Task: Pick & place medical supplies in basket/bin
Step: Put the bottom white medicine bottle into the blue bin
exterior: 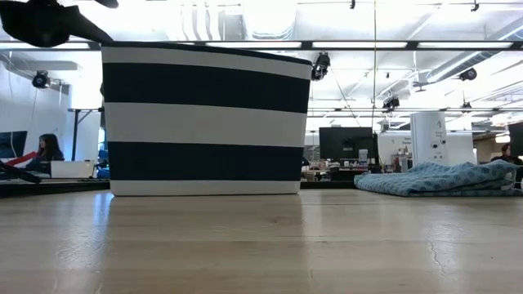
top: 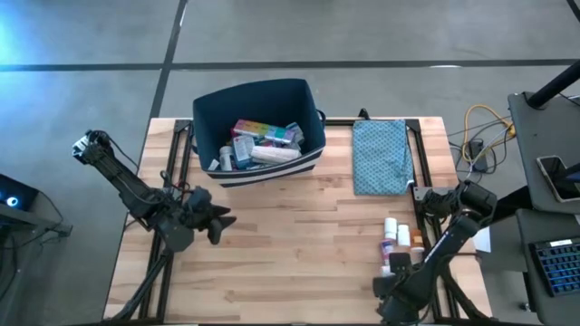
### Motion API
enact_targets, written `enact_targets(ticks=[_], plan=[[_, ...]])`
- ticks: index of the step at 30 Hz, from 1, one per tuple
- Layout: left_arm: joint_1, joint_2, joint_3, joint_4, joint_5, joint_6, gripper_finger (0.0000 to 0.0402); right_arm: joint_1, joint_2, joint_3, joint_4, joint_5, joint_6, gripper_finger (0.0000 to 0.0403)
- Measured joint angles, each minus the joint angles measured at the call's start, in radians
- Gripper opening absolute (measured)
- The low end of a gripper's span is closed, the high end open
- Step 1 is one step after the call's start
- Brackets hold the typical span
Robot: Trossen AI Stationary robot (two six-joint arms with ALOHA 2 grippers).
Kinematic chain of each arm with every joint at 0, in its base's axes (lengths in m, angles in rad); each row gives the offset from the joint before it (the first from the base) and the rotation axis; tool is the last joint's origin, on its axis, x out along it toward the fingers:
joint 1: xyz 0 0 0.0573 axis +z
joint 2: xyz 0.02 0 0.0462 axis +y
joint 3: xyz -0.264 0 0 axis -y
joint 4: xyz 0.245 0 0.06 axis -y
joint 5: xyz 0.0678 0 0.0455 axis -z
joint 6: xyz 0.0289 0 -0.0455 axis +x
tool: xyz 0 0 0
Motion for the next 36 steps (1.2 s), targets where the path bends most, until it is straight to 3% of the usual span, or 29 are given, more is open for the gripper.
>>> enact_targets(ticks=[7, 13, 36], plan=[[0.005, 0.000, 0.000, 0.000, 0.000, -0.127, 0.0198, 0.004, -0.052, 0.000, 0.001, 0.077, 0.073, 0.0327], [0.005, 0.005, 0.000, 0.000, 0.000, -0.141, 0.0198, -0.005, -0.152, -0.007, -0.013, 0.217, 0.177, 0.0327], [0.005, 0.009, 0.000, 0.003, -0.003, -0.169, 0.0198, 0.044, -0.076, -0.191, 0.214, 0.175, 0.250, 0.0327]])
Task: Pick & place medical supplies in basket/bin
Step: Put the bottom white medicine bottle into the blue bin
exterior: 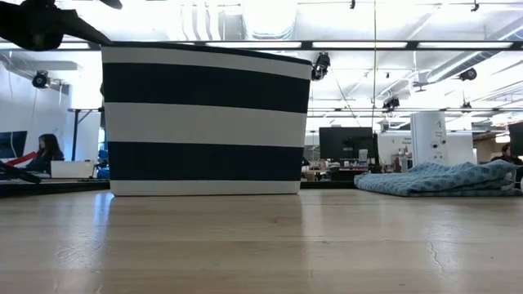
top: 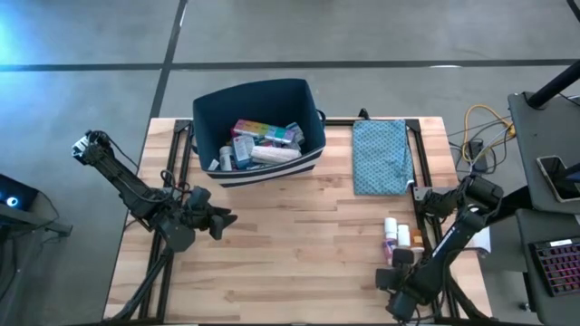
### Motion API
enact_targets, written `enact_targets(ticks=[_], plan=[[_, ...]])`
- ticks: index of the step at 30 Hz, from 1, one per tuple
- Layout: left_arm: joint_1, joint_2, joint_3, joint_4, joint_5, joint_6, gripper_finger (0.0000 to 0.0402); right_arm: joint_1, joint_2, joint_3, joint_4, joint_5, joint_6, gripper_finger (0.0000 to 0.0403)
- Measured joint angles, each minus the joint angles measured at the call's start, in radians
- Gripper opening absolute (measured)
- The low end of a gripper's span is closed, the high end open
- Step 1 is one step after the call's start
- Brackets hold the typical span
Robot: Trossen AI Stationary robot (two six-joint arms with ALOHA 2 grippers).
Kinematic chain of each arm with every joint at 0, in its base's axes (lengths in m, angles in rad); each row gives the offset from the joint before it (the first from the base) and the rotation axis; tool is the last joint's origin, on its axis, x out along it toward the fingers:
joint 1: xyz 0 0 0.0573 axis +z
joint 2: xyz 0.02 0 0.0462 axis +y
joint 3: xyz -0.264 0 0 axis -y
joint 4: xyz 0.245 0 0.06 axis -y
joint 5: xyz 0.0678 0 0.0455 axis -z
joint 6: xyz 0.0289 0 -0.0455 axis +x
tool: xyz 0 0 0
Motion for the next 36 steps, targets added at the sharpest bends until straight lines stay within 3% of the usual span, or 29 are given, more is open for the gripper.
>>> enact_targets(ticks=[7, 10, 17, 21, 24, 28, 32, 36], plan=[[0.000, 0.000, 0.000, 0.000, 0.000, -0.001, 0.0198, 0.008, 0.003, -0.033, 0.045, -0.059, 0.036, 0.0319], [0.001, 0.000, 0.000, 0.000, 0.000, -0.001, 0.0198, 0.007, 0.003, -0.032, 0.052, -0.065, 0.029, 0.0284], [0.016, 0.000, 0.000, -0.001, -0.001, -0.001, 0.0198, -0.012, 0.003, 0.002, 0.059, -0.064, -0.022, 0.0161], [0.022, 0.000, 0.000, -0.002, -0.001, -0.001, 0.0198, -0.067, 0.002, 0.040, 0.058, -0.039, -0.056, 0.0147], [0.022, 0.000, 0.000, -0.003, -0.001, -0.001, 0.0198, -0.145, 0.001, 0.092, 0.054, 0.009, -0.101, 0.0147], [0.021, 0.000, 0.000, -0.003, -0.001, -0.001, 0.0198, -0.300, -0.019, 0.212, 0.048, 0.174, -0.260, 0.0147], [0.021, 0.000, 0.000, 0.013, 0.001, -0.001, 0.0198, -0.507, -0.029, 0.390, 0.046, 0.297, -0.533, 0.0155], [0.019, 0.000, 0.000, 0.039, 0.013, 0.000, 0.0198, -0.732, -0.028, 0.612, 0.118, 0.327, -0.851, 0.0174]])
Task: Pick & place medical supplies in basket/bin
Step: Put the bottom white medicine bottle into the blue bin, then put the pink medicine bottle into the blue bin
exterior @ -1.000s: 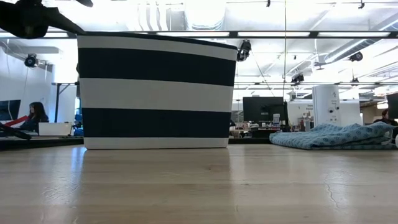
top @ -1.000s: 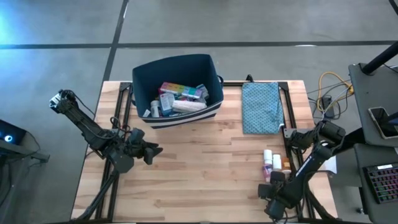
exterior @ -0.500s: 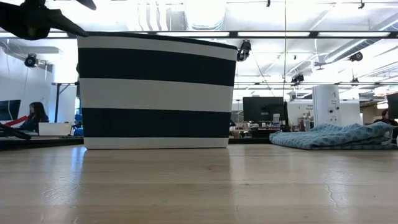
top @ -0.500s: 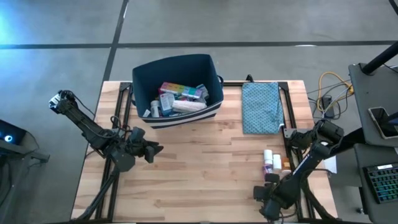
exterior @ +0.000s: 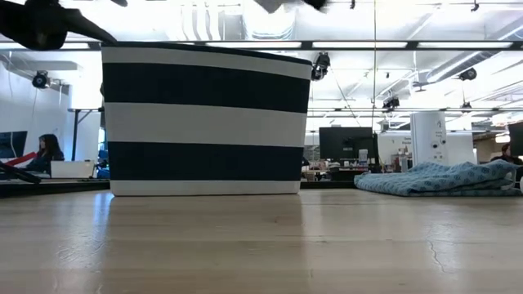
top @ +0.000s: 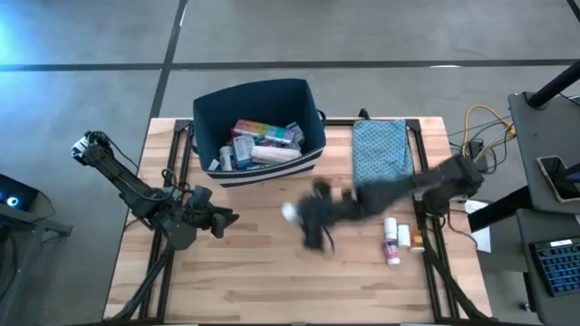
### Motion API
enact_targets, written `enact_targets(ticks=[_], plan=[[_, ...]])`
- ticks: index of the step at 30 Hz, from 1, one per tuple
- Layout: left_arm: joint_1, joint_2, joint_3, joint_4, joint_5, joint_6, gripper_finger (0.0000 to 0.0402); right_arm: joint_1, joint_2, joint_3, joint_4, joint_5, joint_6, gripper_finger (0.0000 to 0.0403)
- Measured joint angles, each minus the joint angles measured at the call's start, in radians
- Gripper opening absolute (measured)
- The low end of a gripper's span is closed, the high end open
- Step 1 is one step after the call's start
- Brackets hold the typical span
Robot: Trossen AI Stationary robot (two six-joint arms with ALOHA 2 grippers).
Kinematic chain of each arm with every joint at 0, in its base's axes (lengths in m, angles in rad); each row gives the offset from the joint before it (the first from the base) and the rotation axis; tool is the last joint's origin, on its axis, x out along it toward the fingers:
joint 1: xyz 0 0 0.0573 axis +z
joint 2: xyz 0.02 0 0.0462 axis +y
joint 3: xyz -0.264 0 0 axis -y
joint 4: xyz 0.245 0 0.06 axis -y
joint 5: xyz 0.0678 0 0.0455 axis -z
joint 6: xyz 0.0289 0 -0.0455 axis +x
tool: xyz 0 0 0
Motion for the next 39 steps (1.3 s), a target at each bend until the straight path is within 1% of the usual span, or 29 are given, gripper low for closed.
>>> enact_targets(ticks=[2, 3, 4, 5, 6, 9, 10, 12, 14, 16, 18, 20, 22, 25, 27, 29, 30, 32, 33, 35, 36, 39], plan=[[0.000, 0.000, 0.000, 0.000, 0.027, 0.016, 0.0198, -0.115, 0.006, 0.104, 0.054, -0.003, -0.090, 0.0176], [0.000, 0.000, 0.000, -0.001, 0.041, 0.026, 0.0198, -0.174, 0.018, 0.153, 0.079, -0.007, -0.110, 0.0176], [0.000, 0.000, 0.000, -0.001, 0.048, 0.035, 0.0198, -0.239, 0.033, 0.201, 0.098, -0.024, -0.117, 0.0174], [0.000, 0.000, 0.000, 0.001, 0.054, 0.045, 0.0198, -0.304, 0.055, 0.249, 0.104, -0.064, -0.113, 0.0172], [0.000, 0.000, 0.000, 0.000, 0.055, 0.054, 0.0198, -0.369, 0.084, 0.293, 0.097, -0.138, -0.094, 0.0171], [0.000, 0.000, 0.000, 0.000, 0.058, 0.084, 0.0198, -0.537, 0.211, 0.410, 0.058, -0.448, 0.029, 0.0176], [0.000, 0.000, 0.000, 0.000, 0.058, 0.095, 0.0198, -0.574, 0.258, 0.442, 0.042, -0.539, 0.078, 0.0184], [0.000, 0.000, 0.000, 0.000, 0.060, 0.111, 0.0198, -0.622, 0.348, 0.513, 0.042, -0.688, 0.164, 0.0207], [0.000, 0.000, 0.000, 0.000, 0.062, 0.123, 0.0198, -0.646, 0.423, 0.588, 0.039, -0.792, 0.204, 0.0238], [0.000, 0.000, 0.000, -0.001, 0.065, 0.128, 0.0198, -0.660, 0.482, 0.664, 0.025, -0.832, 0.221, 0.0269], [0.000, 0.000, 0.000, 0.000, 0.072, 0.129, 0.0198, -0.667, 0.521, 0.714, 0.008, -0.834, 0.218, 0.0301], [0.000, 0.000, 0.000, -0.002, 0.087, 0.132, 0.0198, -0.670, 0.511, 0.691, 0.003, -0.830, 0.195, 0.0326], [0.000, 0.000, 0.000, -0.006, 0.093, 0.132, 0.0198, -0.666, 0.485, 0.689, -0.090, -0.774, 0.118, 0.0343], [0.000, 0.000, 0.000, -0.005, 0.093, 0.160, 0.0198, -0.637, 0.406, 0.691, -0.301, -0.601, 0.003, 0.0352], [0.000, 0.000, 0.000, -0.005, 0.093, 0.183, 0.0198, -0.600, 0.360, 0.692, -0.470, -0.452, -0.044, 0.0352], [0.000, 0.000, 0.000, -0.005, 0.092, 0.210, 0.0198, -0.549, 0.322, 0.692, -0.644, -0.299, -0.028, 0.0350], [0.000, 0.000, 0.000, -0.004, 0.090, 0.224, 0.0198, -0.520, 0.309, 0.690, -0.722, -0.242, 0.000, 0.0350], [0.002, 0.000, -0.001, -0.005, 0.086, 0.254, 0.0198, -0.464, 0.285, 0.687, -0.828, -0.172, 0.094, 0.0349], [0.002, 0.000, -0.001, -0.005, 0.085, 0.268, 0.0198, -0.436, 0.266, 0.667, -0.833, -0.168, 0.141, 0.0348], [0.002, 0.000, -0.002, -0.004, 0.084, 0.282, 0.0198, -0.391, 0.200, 0.590, -0.809, -0.253, 0.250, 0.0348], [0.002, 0.000, -0.004, -0.005, 0.084, 0.283, 0.0198, -0.362, 0.181, 0.558, -0.802, -0.271, 0.311, 0.0348], [0.003, 0.000, -0.006, -0.013, 0.085, 0.286, 0.0198, -0.279, 0.130, 0.413, -0.832, -0.287, 0.405, 0.0347]])
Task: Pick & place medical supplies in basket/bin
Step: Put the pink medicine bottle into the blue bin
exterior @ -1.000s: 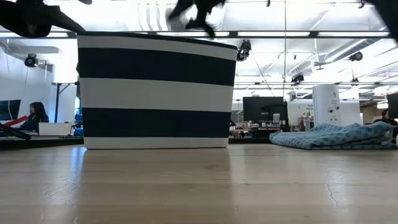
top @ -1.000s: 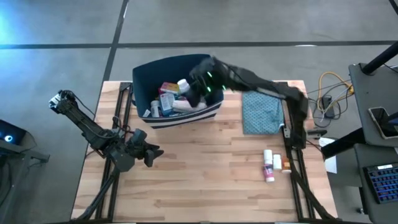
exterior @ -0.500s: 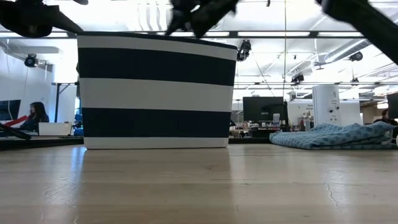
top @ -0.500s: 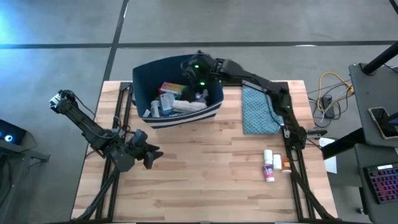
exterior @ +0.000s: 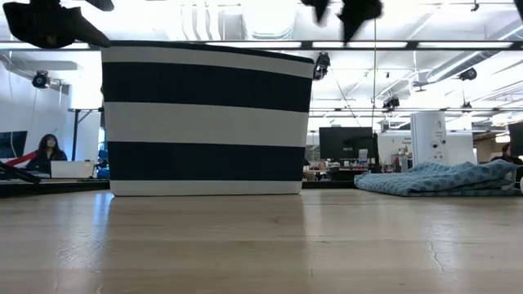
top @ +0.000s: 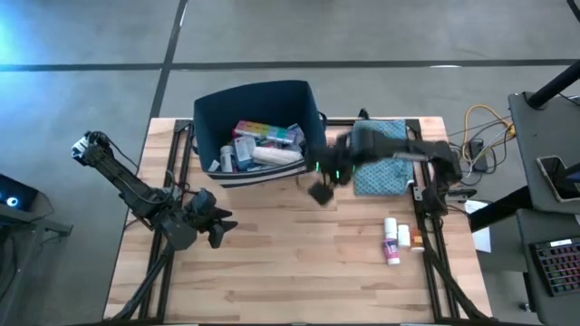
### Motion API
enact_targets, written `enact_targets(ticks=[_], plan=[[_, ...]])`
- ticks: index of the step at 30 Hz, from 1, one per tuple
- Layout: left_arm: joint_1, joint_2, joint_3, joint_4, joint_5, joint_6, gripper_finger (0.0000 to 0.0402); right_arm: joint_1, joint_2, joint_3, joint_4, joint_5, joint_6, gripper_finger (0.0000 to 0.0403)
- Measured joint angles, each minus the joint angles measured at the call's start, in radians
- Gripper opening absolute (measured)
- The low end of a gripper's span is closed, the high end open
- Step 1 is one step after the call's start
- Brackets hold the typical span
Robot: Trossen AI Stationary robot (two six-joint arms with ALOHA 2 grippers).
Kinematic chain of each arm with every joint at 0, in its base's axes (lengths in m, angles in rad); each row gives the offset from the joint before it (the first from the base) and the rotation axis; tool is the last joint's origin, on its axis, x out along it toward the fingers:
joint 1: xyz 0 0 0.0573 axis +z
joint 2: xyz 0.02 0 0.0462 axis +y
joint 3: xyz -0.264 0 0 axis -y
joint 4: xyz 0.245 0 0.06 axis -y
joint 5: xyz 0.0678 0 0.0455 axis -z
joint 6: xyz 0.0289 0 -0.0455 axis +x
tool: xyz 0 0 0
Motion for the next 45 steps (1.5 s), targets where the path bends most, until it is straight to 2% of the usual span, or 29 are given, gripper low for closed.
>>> enact_targets(ticks=[4, 8, 11, 14, 16, 17, 20, 22, 24, 27, 29, 32, 33, 35, 37, 39, 41, 45], plan=[[-0.001, -0.032, 0.071, -0.134, 0.002, 0.024, 0.0198, 0.115, -0.071, -0.229, 0.073, 0.000, 0.019, 0.0347], [-0.005, -0.109, 0.223, -0.119, -0.023, 0.342, 0.0198, 0.237, -0.137, -0.362, 0.207, 0.067, -0.034, 0.0347], [-0.002, -0.153, 0.325, -0.129, -0.064, 0.556, 0.0198, 0.278, -0.151, -0.396, 0.217, 0.151, -0.098, 0.0347], [-0.001, -0.178, 0.414, -0.110, -0.078, 0.576, 0.0198, 0.280, -0.175, -0.392, 0.229, 0.175, -0.071, 0.0347], [-0.003, -0.180, 0.430, -0.061, -0.055, 0.772, 0.0198, 0.286, -0.183, -0.382, 0.251, 0.166, -0.039, 0.0347], [-0.002, -0.187, 0.419, -0.024, -0.007, 0.849, 0.0198, 0.289, -0.188, -0.380, 0.272, 0.160, -0.057, 0.0347], [0.014, -0.223, 0.281, 0.179, 0.169, 1.034, 0.0198, 0.290, -0.214, -0.379, 0.367, 0.126, -0.100, 0.0347], [0.062, -0.240, 0.130, 0.461, 0.249, 1.181, 0.0198, 0.288, -0.241, -0.381, 0.416, 0.122, -0.115, 0.0347], [0.123, -0.275, -0.015, 0.698, 0.391, 1.276, 0.0198, 0.287, -0.263, -0.385, 0.443, 0.126, -0.115, 0.0347], [0.253, -0.337, -0.153, 0.829, 0.559, 1.298, 0.0198, 0.281, -0.280, -0.388, 0.441, 0.124, -0.104, 0.0347], [0.366, -0.367, -0.208, 0.825, 0.649, 1.252, 0.0198, 0.275, -0.288, -0.390, 0.427, 0.122, -0.081, 0.0347], [0.527, -0.401, -0.258, 0.821, 0.927, 1.226, 0.0198, 0.271, -0.297, -0.388, 0.423, 0.123, -0.057, 0.0347], [0.578, -0.415, -0.275, 0.778, 0.985, 1.219, 0.0198, 0.271, -0.297, -0.389, 0.423, 0.120, -0.052, 0.0347], [0.664, -0.453, -0.308, 0.667, 1.013, 1.202, 0.0198, 0.273, -0.296, -0.389, 0.424, 0.116, -0.040, 0.0347], [0.700, -0.493, -0.356, 0.665, 0.999, 1.178, 0.0198, 0.274, -0.295, -0.391, 0.420, 0.113, -0.036, 0.0347], [0.698, -0.533, -0.435, 0.750, 1.001, 1.164, 0.0198, 0.272, -0.294, -0.394, 0.422, 0.120, -0.036, 0.0347], [0.698, -0.568, -0.518, 0.904, 0.979, 1.142, 0.0198, 0.272, -0.294, -0.404, 0.425, 0.128, -0.035, 0.0347], [0.697, -0.596, -0.660, 1.052, 0.965, 1.055, 0.0198, 0.273, -0.294, -0.435, 0.429, 0.127, -0.011, 0.0347]])
